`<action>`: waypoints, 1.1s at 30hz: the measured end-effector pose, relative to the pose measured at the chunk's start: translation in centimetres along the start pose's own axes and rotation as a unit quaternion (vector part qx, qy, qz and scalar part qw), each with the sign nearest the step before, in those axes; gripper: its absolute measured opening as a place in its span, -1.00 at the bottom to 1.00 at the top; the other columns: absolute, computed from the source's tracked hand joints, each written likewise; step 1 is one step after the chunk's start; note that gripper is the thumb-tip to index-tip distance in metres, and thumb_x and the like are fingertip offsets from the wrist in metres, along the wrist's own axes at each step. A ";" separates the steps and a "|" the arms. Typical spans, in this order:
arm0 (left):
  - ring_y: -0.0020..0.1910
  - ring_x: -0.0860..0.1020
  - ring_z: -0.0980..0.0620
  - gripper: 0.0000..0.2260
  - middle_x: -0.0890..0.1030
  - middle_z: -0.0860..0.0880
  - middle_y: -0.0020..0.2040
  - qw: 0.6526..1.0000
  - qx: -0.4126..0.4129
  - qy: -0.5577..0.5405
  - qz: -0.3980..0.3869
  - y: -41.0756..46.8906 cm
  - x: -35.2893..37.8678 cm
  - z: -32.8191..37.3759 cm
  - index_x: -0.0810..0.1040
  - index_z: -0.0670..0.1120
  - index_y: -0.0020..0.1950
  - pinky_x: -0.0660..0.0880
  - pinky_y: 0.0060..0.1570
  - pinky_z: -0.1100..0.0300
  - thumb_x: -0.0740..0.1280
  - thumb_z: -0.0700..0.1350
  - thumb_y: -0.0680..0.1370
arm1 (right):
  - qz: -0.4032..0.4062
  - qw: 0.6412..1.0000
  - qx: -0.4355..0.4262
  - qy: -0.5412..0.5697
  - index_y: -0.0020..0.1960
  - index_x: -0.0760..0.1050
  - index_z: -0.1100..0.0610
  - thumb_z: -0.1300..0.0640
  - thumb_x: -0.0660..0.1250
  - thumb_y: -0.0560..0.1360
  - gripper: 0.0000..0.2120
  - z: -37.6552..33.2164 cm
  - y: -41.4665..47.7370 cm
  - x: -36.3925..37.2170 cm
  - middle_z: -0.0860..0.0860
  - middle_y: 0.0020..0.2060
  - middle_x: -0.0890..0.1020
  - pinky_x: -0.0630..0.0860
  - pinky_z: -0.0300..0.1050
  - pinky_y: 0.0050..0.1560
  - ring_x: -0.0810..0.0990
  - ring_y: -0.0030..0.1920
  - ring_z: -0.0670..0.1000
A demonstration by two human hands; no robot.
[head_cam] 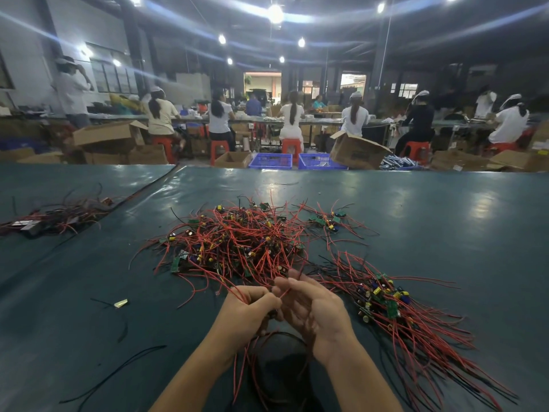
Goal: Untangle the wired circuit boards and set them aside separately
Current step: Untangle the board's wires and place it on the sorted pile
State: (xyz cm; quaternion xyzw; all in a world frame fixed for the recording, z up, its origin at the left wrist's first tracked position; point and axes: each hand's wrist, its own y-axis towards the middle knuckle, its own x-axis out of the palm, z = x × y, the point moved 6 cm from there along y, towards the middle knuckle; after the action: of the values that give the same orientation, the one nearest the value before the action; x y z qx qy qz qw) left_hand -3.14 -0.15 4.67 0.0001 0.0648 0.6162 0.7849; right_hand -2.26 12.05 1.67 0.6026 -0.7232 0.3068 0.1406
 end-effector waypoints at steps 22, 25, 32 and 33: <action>-0.54 0.40 0.08 -0.58 0.52 -0.08 -0.46 0.998 -0.001 0.000 -0.065 -0.5 0.5 0.5 0.53 -0.06 -0.53 0.36 -0.48 0.28 0.30 -0.30 0.53 | 0.057 0.991 -0.073 0.101 0.06 0.59 0.15 0.16 0.38 0.53 -0.87 -2.8 -0.3 -2.1 0.11 -0.17 0.74 0.58 -0.21 -0.46 0.71 -0.34 -0.02; -0.55 0.40 0.08 -0.64 0.44 -0.02 -0.52 1.000 0.015 -0.015 -0.022 -0.2 -0.1 0.4 0.57 -0.13 -0.47 0.39 -0.49 0.27 0.31 -0.29 0.53 | 0.023 0.994 -0.071 0.082 0.05 0.61 0.22 0.08 0.45 0.40 -0.71 -3.0 -0.5 -1.5 0.15 -0.12 0.73 0.62 -0.20 -0.41 0.71 -0.30 0.00; -0.56 0.43 0.09 -0.65 0.47 -0.01 -0.52 0.999 0.003 -0.037 0.004 0.2 -0.7 -0.2 0.60 -0.13 -0.44 0.43 -0.50 0.26 0.31 -0.28 0.55 | -0.058 0.997 -0.031 -0.042 -0.13 0.69 0.17 0.09 0.51 0.27 -0.78 -0.9 -0.8 1.0 0.16 -0.07 0.73 0.65 -0.14 -0.21 0.69 -0.20 0.02; -0.56 0.44 0.10 -0.66 0.49 -0.01 -0.51 0.999 -0.001 -0.041 0.000 0.2 -0.7 -0.3 0.60 -0.14 -0.43 0.43 -0.50 0.27 0.32 -0.27 0.55 | -0.060 0.997 -0.033 -0.047 -0.18 0.70 0.14 0.11 0.51 0.25 -0.83 -0.7 -0.8 1.1 0.17 -0.08 0.73 0.65 -0.14 -0.18 0.70 -0.19 0.04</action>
State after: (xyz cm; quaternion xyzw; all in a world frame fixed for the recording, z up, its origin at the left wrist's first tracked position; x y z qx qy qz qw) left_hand -3.57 -0.78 4.45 0.0240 0.0320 0.6154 0.7872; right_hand -1.85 11.57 3.01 0.6536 -0.7015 0.2447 0.1445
